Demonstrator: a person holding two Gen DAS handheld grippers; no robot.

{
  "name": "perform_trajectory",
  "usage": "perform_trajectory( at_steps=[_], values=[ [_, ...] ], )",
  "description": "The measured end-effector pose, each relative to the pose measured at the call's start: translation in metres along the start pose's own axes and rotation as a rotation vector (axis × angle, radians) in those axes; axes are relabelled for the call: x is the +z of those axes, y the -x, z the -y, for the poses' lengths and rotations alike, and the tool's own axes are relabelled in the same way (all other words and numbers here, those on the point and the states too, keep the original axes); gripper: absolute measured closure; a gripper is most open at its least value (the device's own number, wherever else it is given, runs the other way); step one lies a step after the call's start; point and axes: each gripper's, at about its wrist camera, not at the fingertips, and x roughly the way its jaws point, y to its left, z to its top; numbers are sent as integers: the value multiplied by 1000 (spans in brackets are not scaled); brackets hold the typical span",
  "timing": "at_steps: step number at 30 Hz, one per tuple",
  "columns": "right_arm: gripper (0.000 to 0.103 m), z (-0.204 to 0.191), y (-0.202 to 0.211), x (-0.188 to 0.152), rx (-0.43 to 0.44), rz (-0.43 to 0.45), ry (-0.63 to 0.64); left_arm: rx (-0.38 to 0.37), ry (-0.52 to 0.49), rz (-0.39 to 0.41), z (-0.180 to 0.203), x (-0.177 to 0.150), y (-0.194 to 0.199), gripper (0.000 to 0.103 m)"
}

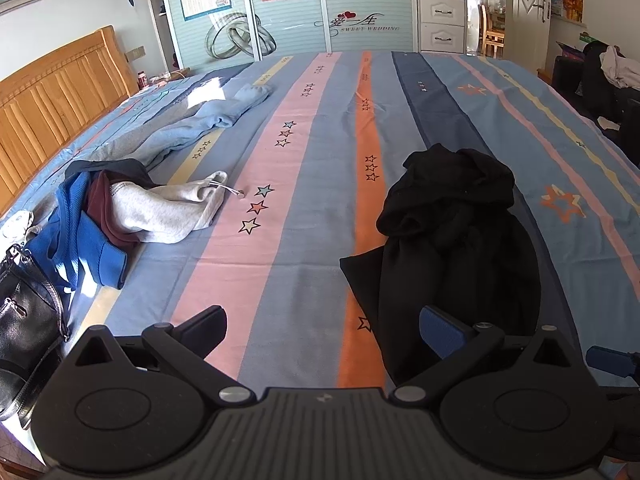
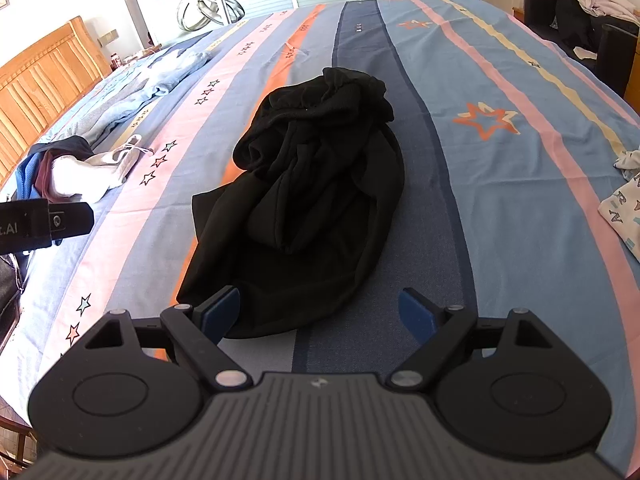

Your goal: Fold clothes

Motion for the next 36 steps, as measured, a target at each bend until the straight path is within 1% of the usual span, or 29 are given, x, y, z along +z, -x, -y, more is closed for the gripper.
perform_trajectory(
  at_steps=[9, 20, 30, 36],
  values=[
    [16, -2, 1, 3, -14, 1, 22, -1, 6, 0, -1, -1, 0, 1],
    [16, -2, 7, 9, -35, 25, 18, -5, -5, 2, 1, -1, 1, 1],
    [16, 0, 7, 10, -49, 26, 14, -9, -15, -10, 2, -1, 1, 1],
    [16, 1, 7, 10, -50, 29, 11, -12, -15, 1, 2, -1, 1, 1]
  ],
)
